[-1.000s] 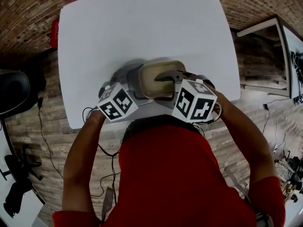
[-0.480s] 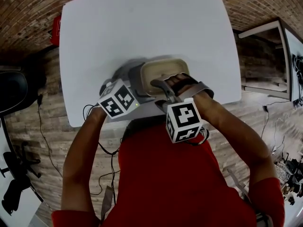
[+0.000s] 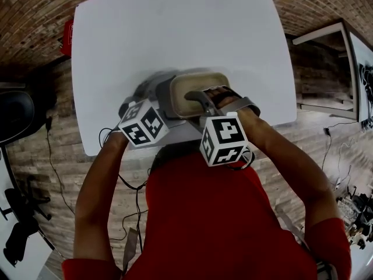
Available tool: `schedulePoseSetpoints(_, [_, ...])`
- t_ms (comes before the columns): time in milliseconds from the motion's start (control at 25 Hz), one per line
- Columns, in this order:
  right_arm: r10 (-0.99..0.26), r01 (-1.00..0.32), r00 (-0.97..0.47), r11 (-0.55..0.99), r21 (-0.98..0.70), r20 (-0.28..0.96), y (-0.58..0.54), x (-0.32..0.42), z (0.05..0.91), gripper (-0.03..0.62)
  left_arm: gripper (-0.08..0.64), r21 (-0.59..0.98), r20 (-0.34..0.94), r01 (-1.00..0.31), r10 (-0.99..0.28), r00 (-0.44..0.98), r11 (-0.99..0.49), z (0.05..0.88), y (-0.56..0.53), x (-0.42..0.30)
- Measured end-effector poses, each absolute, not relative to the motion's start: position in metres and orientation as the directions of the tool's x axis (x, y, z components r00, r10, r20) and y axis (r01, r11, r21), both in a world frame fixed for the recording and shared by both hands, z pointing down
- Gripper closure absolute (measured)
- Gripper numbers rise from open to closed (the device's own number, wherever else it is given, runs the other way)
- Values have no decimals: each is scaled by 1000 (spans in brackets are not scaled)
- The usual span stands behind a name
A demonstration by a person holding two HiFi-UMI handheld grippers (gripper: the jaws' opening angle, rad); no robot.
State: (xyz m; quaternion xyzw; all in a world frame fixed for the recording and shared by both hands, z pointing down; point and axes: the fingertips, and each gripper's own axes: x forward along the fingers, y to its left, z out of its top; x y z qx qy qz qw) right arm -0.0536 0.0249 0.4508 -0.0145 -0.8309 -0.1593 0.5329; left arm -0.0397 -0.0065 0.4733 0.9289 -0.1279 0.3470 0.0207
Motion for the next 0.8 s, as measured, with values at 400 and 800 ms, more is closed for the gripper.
schedulePoseSetpoints(400, [42,112,-478,994,13,877,28,-55,442,353,20,-68,663,-338,-295,688,-939,475,-11,-38])
schedulePoseSetpoints(800, [4,97,-501,994,52,865,2,-55,404,441,41,-39,661,-346,-284,694,-937,476,-6,-41])
